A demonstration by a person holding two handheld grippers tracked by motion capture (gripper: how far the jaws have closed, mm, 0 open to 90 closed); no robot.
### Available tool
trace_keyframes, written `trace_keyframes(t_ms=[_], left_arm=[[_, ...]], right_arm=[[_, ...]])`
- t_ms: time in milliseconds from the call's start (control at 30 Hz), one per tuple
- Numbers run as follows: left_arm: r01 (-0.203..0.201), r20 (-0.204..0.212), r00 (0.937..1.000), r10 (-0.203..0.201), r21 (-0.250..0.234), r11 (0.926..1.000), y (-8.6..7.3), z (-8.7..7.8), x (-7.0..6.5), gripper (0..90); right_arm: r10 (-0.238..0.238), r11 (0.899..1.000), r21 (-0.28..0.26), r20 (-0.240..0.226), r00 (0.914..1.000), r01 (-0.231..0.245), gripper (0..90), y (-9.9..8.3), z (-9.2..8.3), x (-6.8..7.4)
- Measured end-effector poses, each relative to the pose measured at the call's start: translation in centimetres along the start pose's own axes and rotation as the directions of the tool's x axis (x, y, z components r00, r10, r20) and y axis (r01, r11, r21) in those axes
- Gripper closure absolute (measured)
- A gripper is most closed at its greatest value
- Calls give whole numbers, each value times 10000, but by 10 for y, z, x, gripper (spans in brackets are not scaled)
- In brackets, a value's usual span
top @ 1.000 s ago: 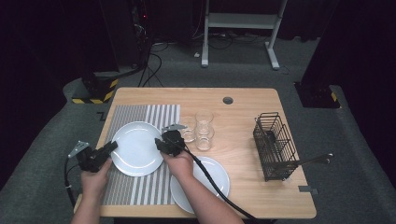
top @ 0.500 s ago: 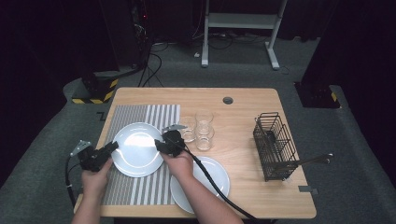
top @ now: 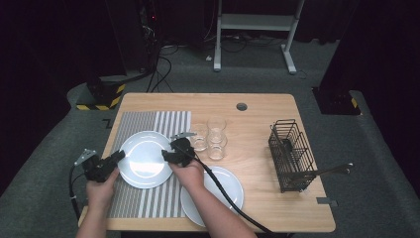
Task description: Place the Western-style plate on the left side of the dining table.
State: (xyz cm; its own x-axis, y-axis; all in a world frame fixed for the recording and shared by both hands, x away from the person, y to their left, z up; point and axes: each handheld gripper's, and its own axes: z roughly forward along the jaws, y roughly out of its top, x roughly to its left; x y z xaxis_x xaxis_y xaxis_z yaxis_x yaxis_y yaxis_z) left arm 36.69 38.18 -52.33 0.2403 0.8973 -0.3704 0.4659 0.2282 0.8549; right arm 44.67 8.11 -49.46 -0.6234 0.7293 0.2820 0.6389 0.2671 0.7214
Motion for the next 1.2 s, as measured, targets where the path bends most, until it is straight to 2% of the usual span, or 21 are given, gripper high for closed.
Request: trace_keyframes(t_ms=[100, 300, 600, 867, 1200], left_arm=[[-3, -11, 10000, 3, -4, 10000, 0, 0, 0, 775], [-36, -83, 10000, 36, 36, 10000, 0, 1, -1, 775], [-70, -246, 9997, 70, -14, 10000, 0, 0, -2, 775], [-181, -498, 9986, 186, 108, 9998, 0, 1, -3, 769], [-63, -540, 9985, 72, 169, 9998, 0, 2, -3, 768]], right_arm=[[77, 9998, 180, -134, 9999, -75, 459, 0, 1, 0], [26, 9996, 281, -50, 10000, -24, 410, -1, 3, 2], [-92, 9994, 341, -37, 10000, 93, 410, 1, 4, 3], [-8, 9989, 475, -56, 10000, 10, 402, 0, 7, 3], [32, 9990, 435, -55, 10000, -29, 404, 0, 7, 3]])
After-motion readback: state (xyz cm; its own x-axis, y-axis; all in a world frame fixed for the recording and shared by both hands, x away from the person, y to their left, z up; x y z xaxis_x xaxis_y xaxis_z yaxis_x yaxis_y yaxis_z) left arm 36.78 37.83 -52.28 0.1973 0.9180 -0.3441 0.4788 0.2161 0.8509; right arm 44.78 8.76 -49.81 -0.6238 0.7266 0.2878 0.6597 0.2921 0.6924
